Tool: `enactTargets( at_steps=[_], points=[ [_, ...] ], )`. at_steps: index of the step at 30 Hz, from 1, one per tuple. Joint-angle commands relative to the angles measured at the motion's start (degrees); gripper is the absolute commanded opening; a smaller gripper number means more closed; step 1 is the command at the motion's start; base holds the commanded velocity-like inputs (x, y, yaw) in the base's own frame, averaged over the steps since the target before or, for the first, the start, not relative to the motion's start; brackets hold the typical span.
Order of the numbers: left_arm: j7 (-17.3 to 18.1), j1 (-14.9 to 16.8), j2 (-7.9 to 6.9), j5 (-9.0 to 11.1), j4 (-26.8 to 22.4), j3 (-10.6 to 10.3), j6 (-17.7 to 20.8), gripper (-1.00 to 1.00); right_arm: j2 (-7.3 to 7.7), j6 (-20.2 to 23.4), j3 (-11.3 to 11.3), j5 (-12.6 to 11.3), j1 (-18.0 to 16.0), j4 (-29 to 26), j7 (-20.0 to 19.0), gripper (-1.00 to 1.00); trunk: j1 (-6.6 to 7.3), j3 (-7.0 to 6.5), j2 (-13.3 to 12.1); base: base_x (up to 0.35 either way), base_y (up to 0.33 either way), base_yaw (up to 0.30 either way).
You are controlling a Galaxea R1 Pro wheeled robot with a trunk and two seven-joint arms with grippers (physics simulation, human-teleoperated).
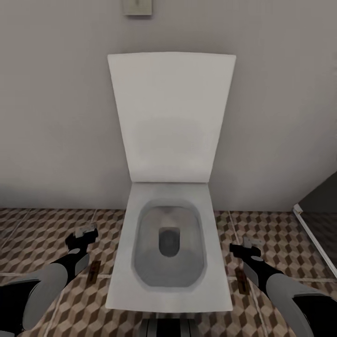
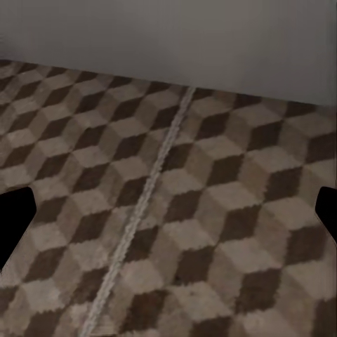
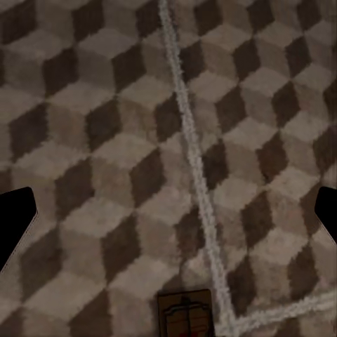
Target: Take the four mousetraps from the cabinet in the bathroom and place them on the bathroom floor. Make sure all four end up on the same floor surface, and ensure that at least two of them are either under or directly next to the same bathroom sink.
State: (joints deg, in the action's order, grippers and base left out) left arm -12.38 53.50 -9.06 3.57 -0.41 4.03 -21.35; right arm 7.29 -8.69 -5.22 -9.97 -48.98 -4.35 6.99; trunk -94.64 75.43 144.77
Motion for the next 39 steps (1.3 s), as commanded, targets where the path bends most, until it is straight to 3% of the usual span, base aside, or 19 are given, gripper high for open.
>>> enactTargets(
  at_steps=[1, 39],
  points=[
    [0.2, 0.0, 0.00, 0.2, 0.1, 0.4, -0.3, 1.00, 0.01, -0.2, -0.5, -0.6, 0.0, 0.0, 0.1, 1.00, 0.03, -0.19, 0.0, 0.000, 0.000, 0.000],
    [0.2, 0.0, 0.01, 0.2, 0.1, 0.4, -0.4, 1.00, 0.01, -0.2, -0.6, -0.5, 0.0, 0.0, 0.1, 1.00, 1.01, -8.61, -0.5, 0.000, 0.000, 0.000]
  ],
)
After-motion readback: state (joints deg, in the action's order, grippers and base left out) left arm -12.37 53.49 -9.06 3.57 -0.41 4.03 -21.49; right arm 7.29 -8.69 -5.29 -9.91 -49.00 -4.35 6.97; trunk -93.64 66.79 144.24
